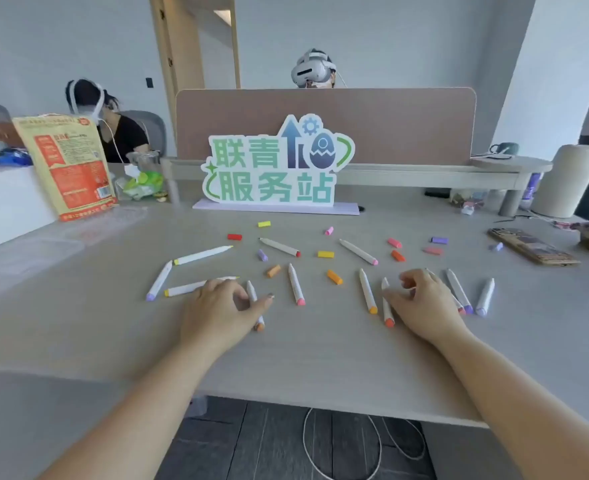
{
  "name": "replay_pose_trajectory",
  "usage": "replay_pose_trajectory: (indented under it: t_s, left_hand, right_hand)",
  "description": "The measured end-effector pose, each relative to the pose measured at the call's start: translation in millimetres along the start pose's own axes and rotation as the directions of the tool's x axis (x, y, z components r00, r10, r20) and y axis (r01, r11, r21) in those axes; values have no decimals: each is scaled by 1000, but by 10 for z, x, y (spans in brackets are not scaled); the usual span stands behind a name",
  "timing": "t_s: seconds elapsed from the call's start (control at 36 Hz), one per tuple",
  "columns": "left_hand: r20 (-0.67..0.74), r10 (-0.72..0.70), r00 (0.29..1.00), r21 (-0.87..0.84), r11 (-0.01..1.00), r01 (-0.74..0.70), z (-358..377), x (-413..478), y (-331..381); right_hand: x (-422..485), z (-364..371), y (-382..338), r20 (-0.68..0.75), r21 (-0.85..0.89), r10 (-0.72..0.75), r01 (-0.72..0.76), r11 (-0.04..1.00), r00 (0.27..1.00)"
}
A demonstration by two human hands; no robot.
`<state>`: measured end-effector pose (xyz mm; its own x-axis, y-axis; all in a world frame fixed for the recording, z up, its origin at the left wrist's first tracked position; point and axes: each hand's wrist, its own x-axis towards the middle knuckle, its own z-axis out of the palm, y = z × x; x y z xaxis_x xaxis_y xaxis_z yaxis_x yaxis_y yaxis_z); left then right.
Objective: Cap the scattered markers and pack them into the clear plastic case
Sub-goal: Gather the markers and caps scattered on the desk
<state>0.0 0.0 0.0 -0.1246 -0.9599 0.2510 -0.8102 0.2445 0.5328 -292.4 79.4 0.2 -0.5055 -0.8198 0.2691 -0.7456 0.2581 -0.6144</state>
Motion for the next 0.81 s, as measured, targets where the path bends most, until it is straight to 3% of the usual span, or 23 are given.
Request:
replay_pose_trajectory:
  t_s: [0.11,0.39,0.58,0.81]
  left_hand:
    - [-1,-20,1000,152,988,19,33,23,65]
    - [-63,-26,998,57,998,29,17,-1,32]
    - [-107,-12,994,90,996,22,33,14,14]
    - [-119,-20,993,11,1000,21,16,28,58]
  right_hand:
    - [-9,-26,-25,-3,1,11,-11,1000,1000]
    - [-24,26,-2,-92,-145,-16,3,989,996]
    - [-34,10,-38,-91,-193,-12,-6,981,996]
    - [-31,-45,-131,-50,-308,-12,-4,951,999]
